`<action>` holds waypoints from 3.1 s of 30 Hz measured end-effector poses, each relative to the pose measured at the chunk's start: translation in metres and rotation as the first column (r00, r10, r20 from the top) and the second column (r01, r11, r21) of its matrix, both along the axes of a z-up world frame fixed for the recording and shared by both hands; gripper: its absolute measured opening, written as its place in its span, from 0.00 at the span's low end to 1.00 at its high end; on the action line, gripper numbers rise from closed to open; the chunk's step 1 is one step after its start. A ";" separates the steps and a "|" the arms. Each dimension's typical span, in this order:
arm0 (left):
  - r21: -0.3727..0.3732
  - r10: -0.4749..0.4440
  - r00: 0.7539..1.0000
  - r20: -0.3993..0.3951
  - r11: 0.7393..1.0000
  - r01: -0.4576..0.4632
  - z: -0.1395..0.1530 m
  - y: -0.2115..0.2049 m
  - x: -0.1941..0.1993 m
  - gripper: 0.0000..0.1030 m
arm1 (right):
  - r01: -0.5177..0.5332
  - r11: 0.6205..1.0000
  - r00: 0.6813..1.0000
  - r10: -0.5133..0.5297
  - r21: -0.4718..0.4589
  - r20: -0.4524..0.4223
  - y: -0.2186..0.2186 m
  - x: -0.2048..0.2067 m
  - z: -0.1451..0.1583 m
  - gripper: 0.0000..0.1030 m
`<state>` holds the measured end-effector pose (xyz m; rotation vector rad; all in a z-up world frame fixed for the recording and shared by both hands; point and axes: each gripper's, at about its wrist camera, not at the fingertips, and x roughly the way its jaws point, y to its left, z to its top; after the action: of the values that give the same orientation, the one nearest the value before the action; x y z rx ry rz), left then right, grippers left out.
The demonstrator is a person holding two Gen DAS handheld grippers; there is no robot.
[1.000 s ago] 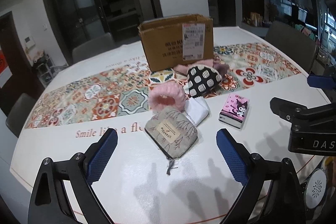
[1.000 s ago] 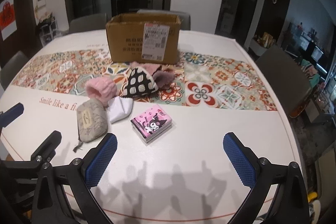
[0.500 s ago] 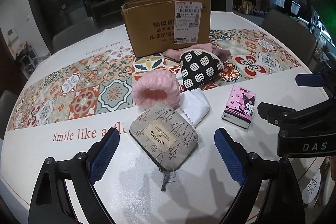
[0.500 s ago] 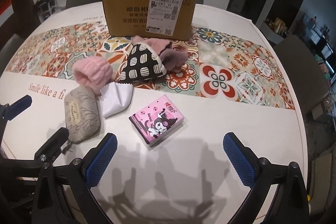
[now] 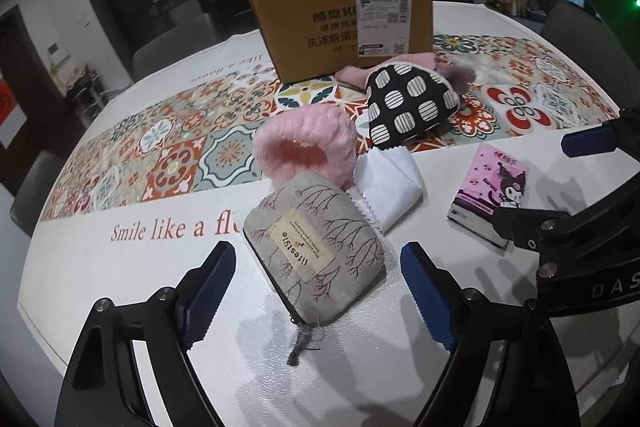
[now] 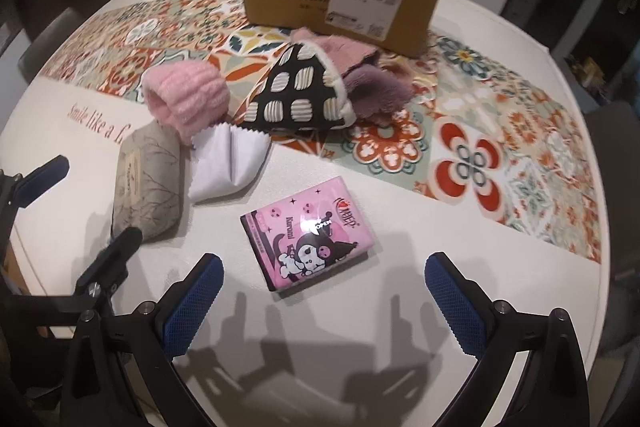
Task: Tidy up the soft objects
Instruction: 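Grasp the beige floral pouch with the left tool while the right tool grasps the pink Kuromi tissue pack, then lift the pouch with the left tool while the right tool carries the tissue pack over the box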
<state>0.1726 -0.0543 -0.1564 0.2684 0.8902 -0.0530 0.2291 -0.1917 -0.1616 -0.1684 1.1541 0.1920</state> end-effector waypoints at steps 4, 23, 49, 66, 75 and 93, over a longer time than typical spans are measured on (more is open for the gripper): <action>0.010 0.016 1.000 0.003 1.000 -0.016 -0.006 -0.007 0.001 0.82 | -0.041 0.999 0.999 0.041 0.015 -0.018 -0.003 0.006 -0.009 0.99; 0.023 0.051 0.999 -0.011 0.998 -0.050 -0.022 -0.016 0.018 0.65 | -0.156 0.988 0.986 0.157 0.021 -0.055 -0.003 0.019 -0.029 0.93; -0.150 0.110 0.992 -0.054 0.982 -0.117 -0.003 0.011 0.014 0.11 | -0.081 0.991 0.995 0.088 0.110 -0.053 0.005 0.014 -0.021 0.75; -0.209 0.090 0.994 0.053 0.975 -0.077 0.046 0.029 0.001 0.09 | -0.058 0.985 0.997 0.050 0.164 0.051 0.018 0.004 0.024 0.75; -0.228 0.050 0.990 0.132 0.974 -0.019 0.076 0.031 0.002 0.09 | -0.034 0.984 0.992 0.012 0.176 0.126 0.019 -0.002 0.052 0.75; -0.233 -0.050 0.960 0.276 0.965 0.117 0.125 0.025 0.024 0.09 | 0.084 0.971 0.947 -0.148 0.226 0.283 0.004 0.001 0.106 0.75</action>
<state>0.1965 -0.0296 -0.0317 0.0762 0.5939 -0.2016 0.2303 -0.1880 -0.0553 0.0588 0.8322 0.1759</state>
